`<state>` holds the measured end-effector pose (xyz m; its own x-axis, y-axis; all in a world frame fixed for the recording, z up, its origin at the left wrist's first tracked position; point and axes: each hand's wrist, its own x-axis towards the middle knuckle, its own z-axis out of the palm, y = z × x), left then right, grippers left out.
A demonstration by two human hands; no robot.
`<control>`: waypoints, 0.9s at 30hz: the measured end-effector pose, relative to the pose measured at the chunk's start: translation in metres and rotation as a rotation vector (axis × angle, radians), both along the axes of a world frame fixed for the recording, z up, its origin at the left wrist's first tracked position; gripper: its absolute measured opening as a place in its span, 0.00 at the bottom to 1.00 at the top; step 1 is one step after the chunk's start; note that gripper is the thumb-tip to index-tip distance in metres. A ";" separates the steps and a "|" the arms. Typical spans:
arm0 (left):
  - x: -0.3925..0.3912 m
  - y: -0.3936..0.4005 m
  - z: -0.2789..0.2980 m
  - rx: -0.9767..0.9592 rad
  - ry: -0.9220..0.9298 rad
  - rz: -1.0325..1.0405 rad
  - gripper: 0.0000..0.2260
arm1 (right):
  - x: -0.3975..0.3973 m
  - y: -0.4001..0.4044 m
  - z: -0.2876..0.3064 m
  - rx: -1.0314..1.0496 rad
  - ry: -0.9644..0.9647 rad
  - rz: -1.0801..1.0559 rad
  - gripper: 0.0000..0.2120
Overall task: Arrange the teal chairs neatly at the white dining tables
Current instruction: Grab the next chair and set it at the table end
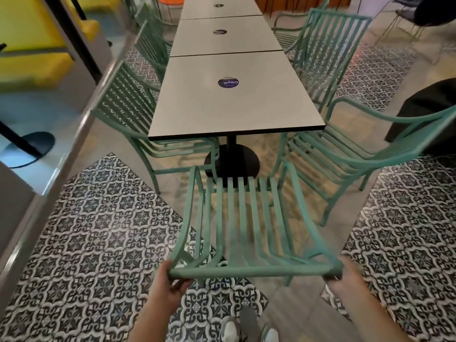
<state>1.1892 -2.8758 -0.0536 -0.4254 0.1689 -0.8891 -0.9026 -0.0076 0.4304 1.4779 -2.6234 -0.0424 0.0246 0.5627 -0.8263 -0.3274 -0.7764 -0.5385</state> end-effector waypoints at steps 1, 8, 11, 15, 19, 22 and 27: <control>0.001 0.001 0.001 0.011 0.001 0.003 0.19 | -0.002 0.000 -0.002 -0.020 0.010 -0.010 0.11; -0.002 0.012 0.003 0.010 -0.027 -0.047 0.09 | -0.003 0.022 -0.020 -0.102 -0.048 -0.044 0.10; -0.008 0.020 0.000 -0.004 -0.030 -0.048 0.09 | -0.009 0.033 -0.019 -0.108 -0.036 -0.045 0.07; -0.021 0.036 -0.003 -0.010 -0.015 -0.046 0.14 | -0.020 0.049 -0.022 -0.092 -0.020 -0.039 0.07; -0.031 0.051 -0.008 -0.014 -0.017 -0.041 0.16 | -0.031 0.066 -0.027 -0.096 0.007 -0.050 0.05; -0.039 0.062 -0.004 -0.010 -0.020 -0.033 0.12 | -0.040 0.075 -0.024 -0.087 0.013 -0.046 0.08; -0.054 0.080 -0.004 -0.005 -0.012 -0.019 0.13 | -0.054 0.090 -0.022 -0.089 0.035 -0.047 0.07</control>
<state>1.1357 -2.7957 -0.0579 -0.4112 0.1721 -0.8952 -0.9078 0.0120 0.4193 1.4236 -2.5329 -0.0644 0.0195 0.4857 -0.8739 -0.3819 -0.8042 -0.4554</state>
